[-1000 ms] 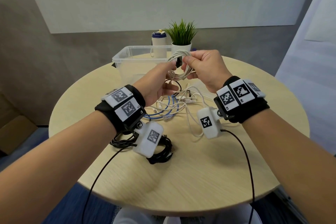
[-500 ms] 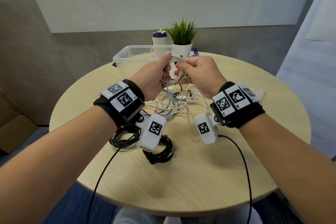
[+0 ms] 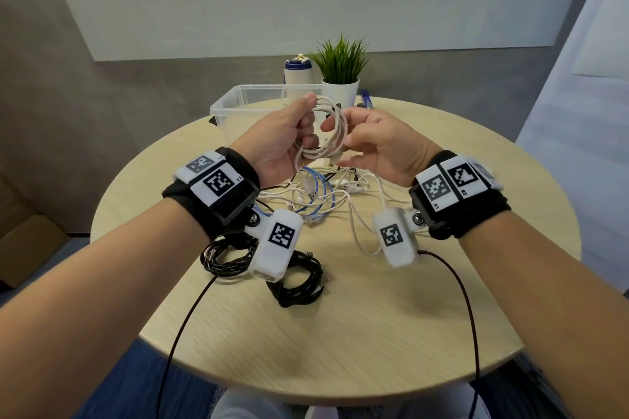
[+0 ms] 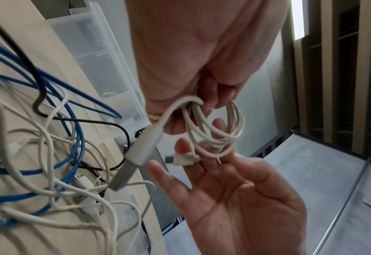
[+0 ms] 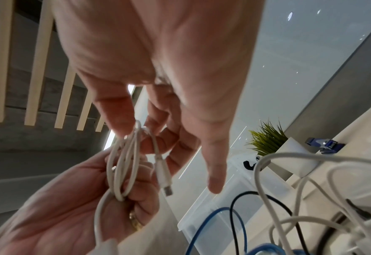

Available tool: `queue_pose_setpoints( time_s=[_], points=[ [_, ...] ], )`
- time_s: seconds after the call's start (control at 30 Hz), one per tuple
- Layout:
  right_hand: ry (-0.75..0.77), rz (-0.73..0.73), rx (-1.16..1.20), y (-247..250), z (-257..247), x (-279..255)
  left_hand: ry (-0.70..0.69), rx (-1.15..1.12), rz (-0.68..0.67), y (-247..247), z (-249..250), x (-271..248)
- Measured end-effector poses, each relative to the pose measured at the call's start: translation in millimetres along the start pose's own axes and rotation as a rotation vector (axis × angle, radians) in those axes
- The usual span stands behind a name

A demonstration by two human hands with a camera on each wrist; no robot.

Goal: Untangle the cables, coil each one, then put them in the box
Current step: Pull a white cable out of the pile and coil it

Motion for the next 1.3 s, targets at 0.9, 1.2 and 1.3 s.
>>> queue_pose_setpoints(
  time_s=[0.9, 1.2, 1.3],
  points=[
    [0.069, 0.381, 0.065, 15, -11, -1, -0.049, 0.621, 0.177, 6, -3, 6],
    [0.197, 0.609, -0.399, 22, -19, -4, -0.053, 0.432, 0.054, -3, 0, 6],
    [0.23, 0.596, -0.343, 19, -20, -4, -0.043, 0.379, 0.026, -5, 0, 6]
  ],
)
Point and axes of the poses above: each hand's wrist, its own x-axis towards the middle knuckle, its own y-axis out of the back of the hand, z = x × y, the point moved 6 cm from there along x, towards the middle knuckle, and after that the axes turned 5 degrees about -z, right-handed, at the moved point
